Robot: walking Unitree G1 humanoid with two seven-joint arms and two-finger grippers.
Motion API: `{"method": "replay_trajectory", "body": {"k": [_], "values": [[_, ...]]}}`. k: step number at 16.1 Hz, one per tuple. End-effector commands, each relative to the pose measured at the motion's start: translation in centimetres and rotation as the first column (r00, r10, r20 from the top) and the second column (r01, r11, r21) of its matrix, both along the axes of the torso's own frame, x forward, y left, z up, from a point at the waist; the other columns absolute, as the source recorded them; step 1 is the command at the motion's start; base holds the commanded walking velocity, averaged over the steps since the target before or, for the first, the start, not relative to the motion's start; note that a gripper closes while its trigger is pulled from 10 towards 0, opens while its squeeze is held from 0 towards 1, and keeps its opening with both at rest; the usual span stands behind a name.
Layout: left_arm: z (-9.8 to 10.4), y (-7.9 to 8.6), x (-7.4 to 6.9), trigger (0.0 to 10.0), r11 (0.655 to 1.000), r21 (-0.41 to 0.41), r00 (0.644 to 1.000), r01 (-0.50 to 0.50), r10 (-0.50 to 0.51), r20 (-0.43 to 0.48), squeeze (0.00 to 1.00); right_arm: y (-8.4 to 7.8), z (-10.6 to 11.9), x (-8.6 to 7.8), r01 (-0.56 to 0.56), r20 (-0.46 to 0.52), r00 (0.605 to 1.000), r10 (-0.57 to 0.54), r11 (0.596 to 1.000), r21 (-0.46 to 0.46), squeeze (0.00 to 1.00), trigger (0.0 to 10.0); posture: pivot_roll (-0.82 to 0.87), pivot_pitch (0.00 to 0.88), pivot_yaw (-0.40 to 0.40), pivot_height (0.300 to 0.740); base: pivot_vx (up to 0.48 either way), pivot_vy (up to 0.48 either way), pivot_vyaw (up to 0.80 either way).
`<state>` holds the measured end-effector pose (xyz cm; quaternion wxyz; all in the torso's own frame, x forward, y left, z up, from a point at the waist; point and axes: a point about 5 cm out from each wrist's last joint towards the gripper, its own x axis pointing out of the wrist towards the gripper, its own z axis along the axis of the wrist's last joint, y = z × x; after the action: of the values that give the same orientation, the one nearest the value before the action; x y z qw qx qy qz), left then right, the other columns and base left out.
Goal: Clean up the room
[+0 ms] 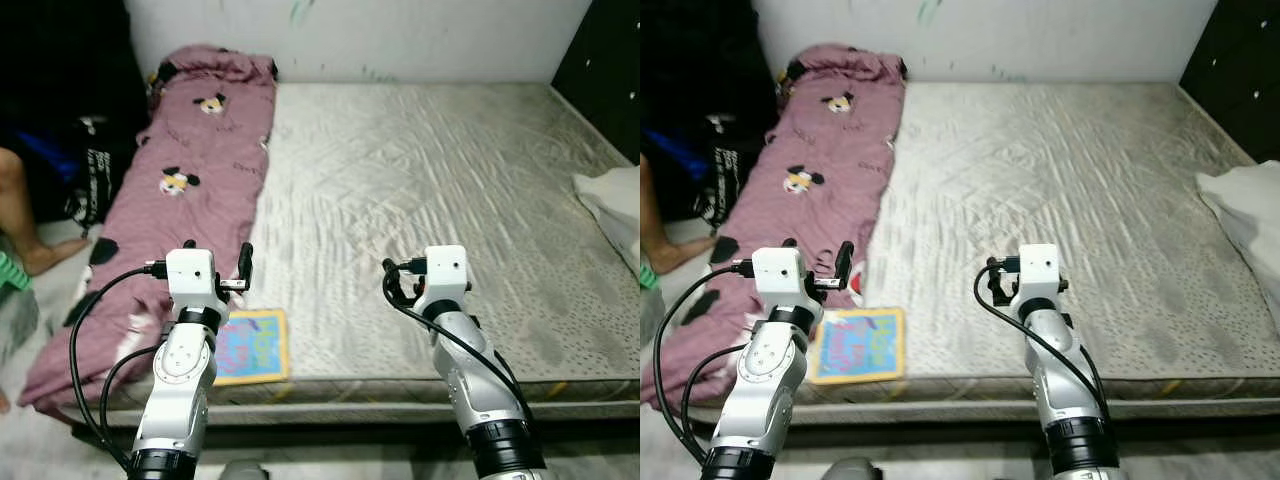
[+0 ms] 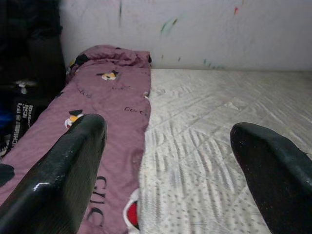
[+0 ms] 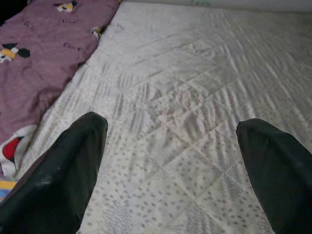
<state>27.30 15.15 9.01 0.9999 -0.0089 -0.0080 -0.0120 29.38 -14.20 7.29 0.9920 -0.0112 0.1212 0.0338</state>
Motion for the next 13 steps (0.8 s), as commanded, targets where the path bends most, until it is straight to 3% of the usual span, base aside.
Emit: {"method": "replay_trajectory", "body": {"k": [1, 9, 13], "values": [[-0.01, 0.56, 0.04, 10.0, 1.000, 0.005, 1.000, -0.012, 0.012, -0.009, 0.00, 0.54, -0.15, -0.02, -0.016, -0.012, 1.000, 0.016, 1.000, 0.008, 0.00, 10.0, 0.02, 0.000, -0.003, 0.740, 0.000, 0.480, 0.00], [0.19, 0.62, 0.03, 10.0, 1.000, 0.014, 1.000, -0.020, 0.020, 0.012, 0.00, 0.17, 0.04, 0.13, -0.008, 0.003, 1.000, 0.008, 1.000, 0.000, 0.00, 10.0, 0.02, 0.000, -0.008, 0.740, 0.000, 0.480, 0.00], [0.39, 1.17, -0.07, 10.0, 0.997, 0.031, 0.997, -0.069, 0.068, 0.030, 0.00, 0.19, -0.16, 0.10, -0.009, -0.007, 1.000, 0.009, 1.000, 0.002, 0.00, 10.0, 0.02, 0.000, -0.007, 0.740, 0.000, 0.000, 0.00]]}}
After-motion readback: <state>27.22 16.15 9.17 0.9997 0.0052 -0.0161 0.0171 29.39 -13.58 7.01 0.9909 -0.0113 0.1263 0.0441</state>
